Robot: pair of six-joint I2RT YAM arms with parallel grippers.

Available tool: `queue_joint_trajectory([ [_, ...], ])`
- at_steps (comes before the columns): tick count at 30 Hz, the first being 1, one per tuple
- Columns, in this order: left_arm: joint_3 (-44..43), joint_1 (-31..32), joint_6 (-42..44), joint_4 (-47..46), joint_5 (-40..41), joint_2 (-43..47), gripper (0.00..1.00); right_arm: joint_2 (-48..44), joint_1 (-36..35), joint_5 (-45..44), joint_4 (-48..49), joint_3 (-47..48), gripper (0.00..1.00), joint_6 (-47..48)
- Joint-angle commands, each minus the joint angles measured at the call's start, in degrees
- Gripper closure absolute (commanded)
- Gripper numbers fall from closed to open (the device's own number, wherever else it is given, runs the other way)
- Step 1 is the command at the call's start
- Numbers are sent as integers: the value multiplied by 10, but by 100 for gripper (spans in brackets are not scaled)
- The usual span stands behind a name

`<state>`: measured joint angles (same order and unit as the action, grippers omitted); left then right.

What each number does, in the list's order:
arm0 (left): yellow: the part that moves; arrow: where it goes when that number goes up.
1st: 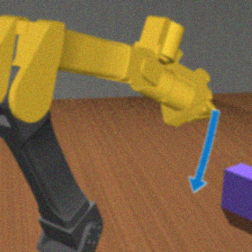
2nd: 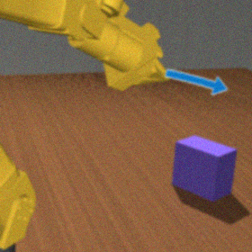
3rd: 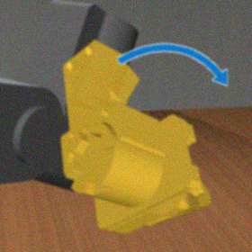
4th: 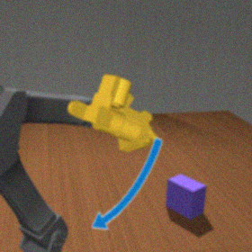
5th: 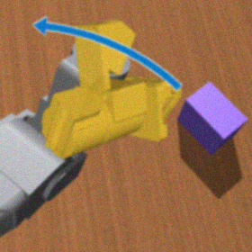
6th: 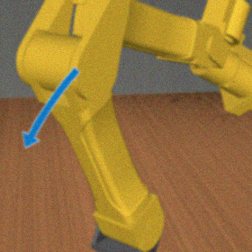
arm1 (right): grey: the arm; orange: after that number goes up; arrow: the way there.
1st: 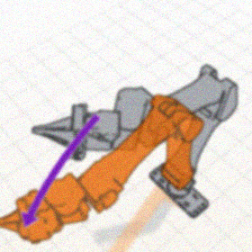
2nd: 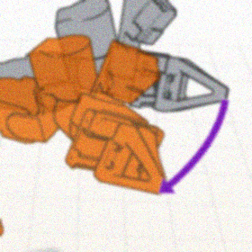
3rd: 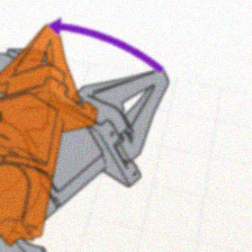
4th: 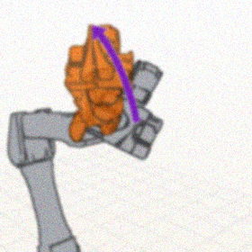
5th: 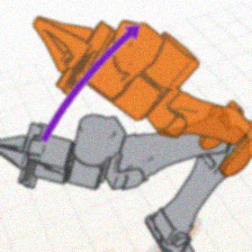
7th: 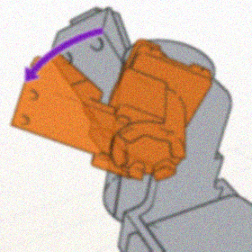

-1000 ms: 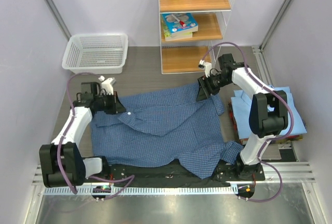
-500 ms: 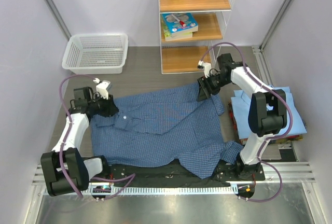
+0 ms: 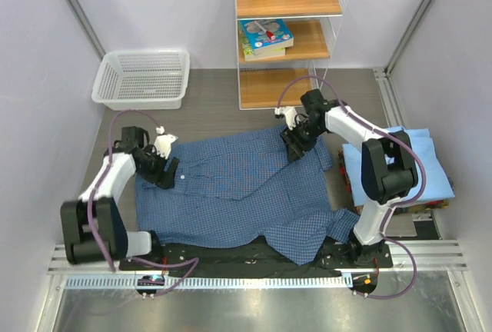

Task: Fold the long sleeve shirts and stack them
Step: Fold the shirt

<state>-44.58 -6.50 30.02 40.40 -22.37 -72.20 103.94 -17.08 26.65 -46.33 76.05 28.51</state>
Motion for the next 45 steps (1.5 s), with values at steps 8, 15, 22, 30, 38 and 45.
queue_joint_trajectory([
  [8,-197,-1,-8,9,119,-329,34,129,19,-101,102,42,48,-62],
  [15,-331,-6,-5,21,62,-405,31,186,32,-104,106,164,48,-69],
  [22,-290,-9,162,188,-79,-217,21,-19,35,29,-66,93,32,70],
  [30,-122,-9,334,341,-109,4,19,-335,17,17,-243,-158,23,408],
  [38,-22,-8,383,383,-49,125,20,-395,-131,-7,-215,-254,23,372],
  [45,-14,-8,423,388,-14,152,25,-376,-215,-46,-90,-307,26,291],
])
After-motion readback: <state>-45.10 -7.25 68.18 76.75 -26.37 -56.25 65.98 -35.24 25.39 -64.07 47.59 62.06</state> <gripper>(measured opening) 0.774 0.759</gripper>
